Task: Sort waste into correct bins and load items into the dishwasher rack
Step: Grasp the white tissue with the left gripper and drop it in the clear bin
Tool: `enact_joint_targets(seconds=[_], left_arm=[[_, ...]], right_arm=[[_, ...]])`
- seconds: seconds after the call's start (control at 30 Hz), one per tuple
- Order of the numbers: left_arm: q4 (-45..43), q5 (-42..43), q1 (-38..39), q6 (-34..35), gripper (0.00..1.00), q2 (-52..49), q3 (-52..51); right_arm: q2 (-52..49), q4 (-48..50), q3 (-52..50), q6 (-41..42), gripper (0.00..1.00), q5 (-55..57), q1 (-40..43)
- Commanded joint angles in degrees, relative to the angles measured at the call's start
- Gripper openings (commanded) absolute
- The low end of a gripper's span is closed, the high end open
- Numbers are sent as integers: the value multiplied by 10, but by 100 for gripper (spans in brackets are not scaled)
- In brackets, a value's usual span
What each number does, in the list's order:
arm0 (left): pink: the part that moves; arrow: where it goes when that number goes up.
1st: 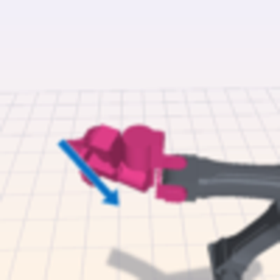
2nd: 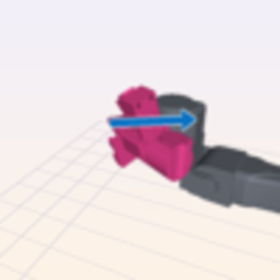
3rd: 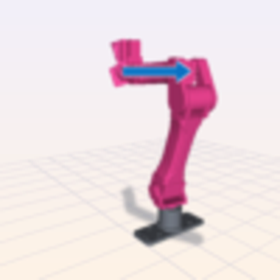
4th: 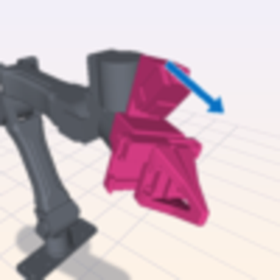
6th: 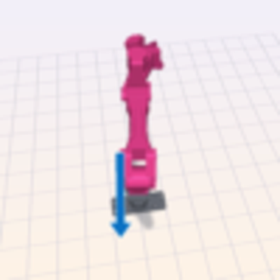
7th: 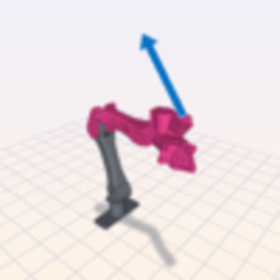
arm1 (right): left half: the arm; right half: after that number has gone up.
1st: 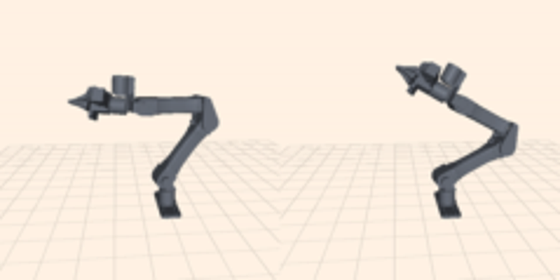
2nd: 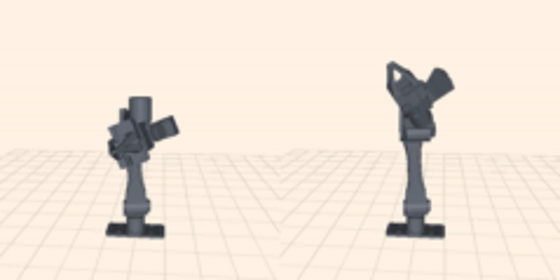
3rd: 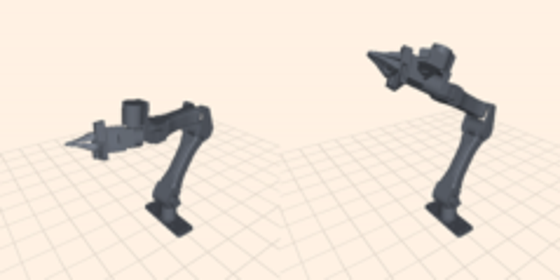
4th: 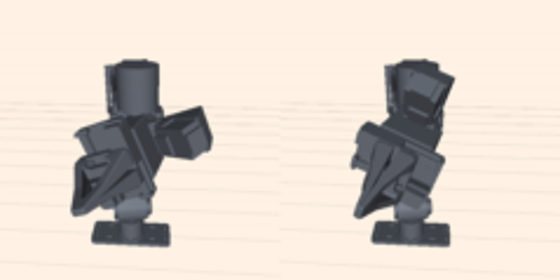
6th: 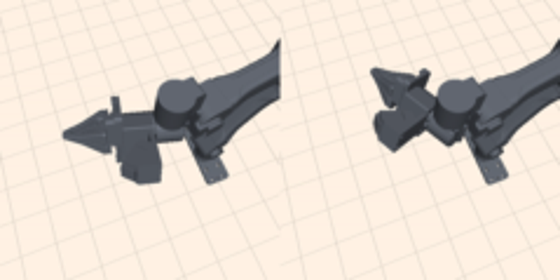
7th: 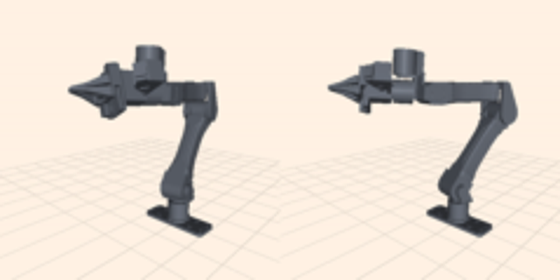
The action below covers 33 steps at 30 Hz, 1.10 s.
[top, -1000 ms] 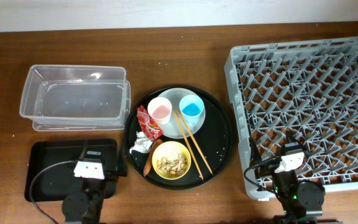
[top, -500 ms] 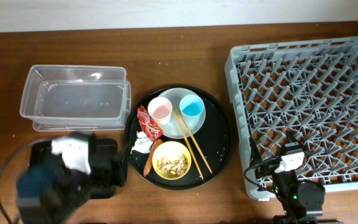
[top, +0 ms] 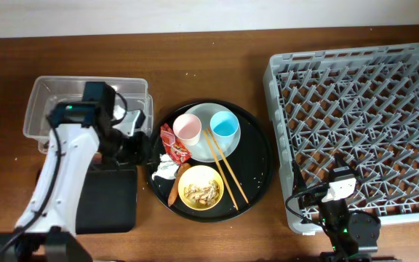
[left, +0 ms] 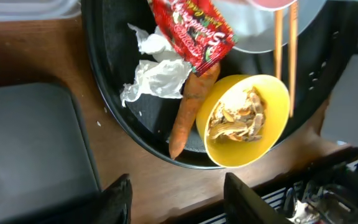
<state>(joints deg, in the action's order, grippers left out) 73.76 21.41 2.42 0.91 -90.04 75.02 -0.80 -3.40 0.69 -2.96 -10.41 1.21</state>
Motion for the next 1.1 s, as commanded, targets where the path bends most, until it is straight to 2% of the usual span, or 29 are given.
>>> enact_joint_targets(seconds=[0.0, 0.17, 0.27, 0.47, 0.7, 0.77, 0.8, 0.83, 0.9, 0.97, 1.07], left_arm=[[-16, -110, 47, 73, 46, -8, 7], [-98, -215, 155, 154, 46, -9, -21], [-159, -219, 193, 164, 46, -9, -69], [-284, -219, 196, 167, 46, -9, -179], [-403, -227, 196, 167, 46, -10, -259], [-412, -229, 196, 167, 41, -10, -267], [-412, -229, 196, 167, 31, -10, -267], [-412, -229, 196, 167, 16, -10, -267], [-412, -229, 196, 167, 1, -10, -266], [-402, -227, 196, 167, 1, -6, -261], [-329, -227, 196, 166, 1, 40, -206]], right_arm=[[3, -2, -4, 5, 98, 2, 3], [3, -2, -4, 5, 98, 2, 3], [3, -2, -4, 5, 98, 2, 3], [3, -2, -4, 5, 98, 2, 3], [3, -2, -4, 5, 98, 2, 3], [3, -2, -4, 5, 98, 2, 3], [3, -2, -4, 5, 98, 2, 3], [3, -2, -4, 5, 98, 2, 3], [3, -2, -4, 5, 98, 2, 3], [3, -2, -4, 5, 98, 2, 3], [3, -2, -4, 5, 98, 2, 3]])
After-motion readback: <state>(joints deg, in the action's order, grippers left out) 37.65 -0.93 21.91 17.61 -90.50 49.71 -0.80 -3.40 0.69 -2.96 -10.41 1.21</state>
